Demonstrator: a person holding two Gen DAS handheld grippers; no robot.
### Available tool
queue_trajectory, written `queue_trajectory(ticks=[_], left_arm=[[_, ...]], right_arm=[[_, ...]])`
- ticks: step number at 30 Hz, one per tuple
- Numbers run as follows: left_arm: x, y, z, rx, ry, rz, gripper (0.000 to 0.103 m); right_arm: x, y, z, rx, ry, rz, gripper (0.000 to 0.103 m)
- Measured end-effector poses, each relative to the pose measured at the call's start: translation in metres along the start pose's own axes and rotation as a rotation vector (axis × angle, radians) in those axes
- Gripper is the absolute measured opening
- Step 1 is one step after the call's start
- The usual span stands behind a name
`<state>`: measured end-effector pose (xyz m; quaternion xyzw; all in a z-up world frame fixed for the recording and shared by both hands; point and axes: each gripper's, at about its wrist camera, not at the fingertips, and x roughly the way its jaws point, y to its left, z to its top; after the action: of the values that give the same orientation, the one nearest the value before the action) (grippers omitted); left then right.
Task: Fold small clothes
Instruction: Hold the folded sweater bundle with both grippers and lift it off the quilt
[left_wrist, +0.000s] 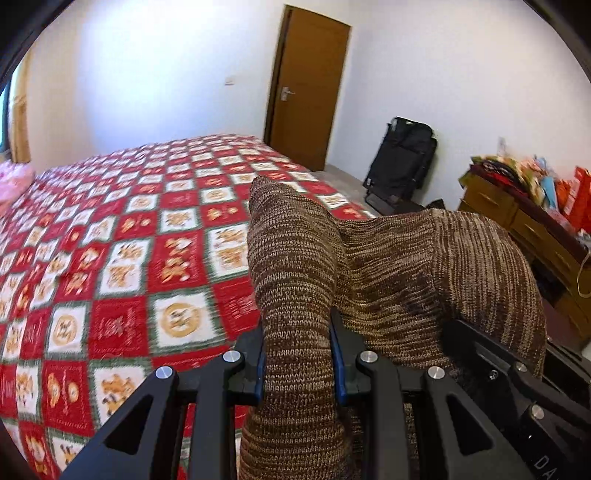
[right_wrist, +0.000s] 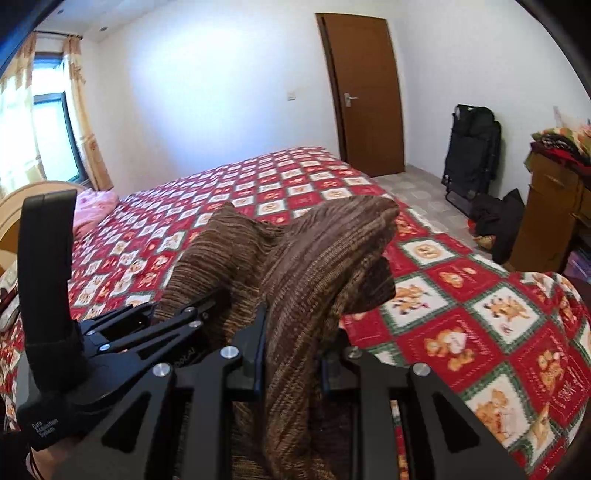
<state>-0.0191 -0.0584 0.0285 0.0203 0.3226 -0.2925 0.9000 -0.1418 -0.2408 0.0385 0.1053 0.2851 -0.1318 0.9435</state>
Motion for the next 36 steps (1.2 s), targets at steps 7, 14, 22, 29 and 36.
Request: queue_trajectory(ticks=[7, 14, 22, 29, 36], left_arm=[[0.014, -0.039, 0.013, 0.071, 0.002, -0.038, 0.028], [0.034, -0.075, 0.025, 0.122, 0.021, -0.061, 0.028], [0.066, -0.113, 0.025, 0.156, 0.065, -0.096, 0.028], [0.098, -0.133, 0.022, 0.169, 0.103, -0.084, 0.028], [0.127, -0.145, 0.018, 0.170, 0.149, -0.076, 0.028]], right_arm=[[-0.012, -0.029, 0.004, 0.051, -0.036, -0.058, 0.024], [-0.018, -0.056, 0.008, 0.086, -0.065, -0.118, 0.024], [-0.018, -0.092, 0.010, 0.128, -0.059, -0.175, 0.024], [-0.002, -0.119, 0.008, 0.154, -0.028, -0.222, 0.024], [0.017, -0.137, 0.005, 0.153, 0.016, -0.263, 0.024]])
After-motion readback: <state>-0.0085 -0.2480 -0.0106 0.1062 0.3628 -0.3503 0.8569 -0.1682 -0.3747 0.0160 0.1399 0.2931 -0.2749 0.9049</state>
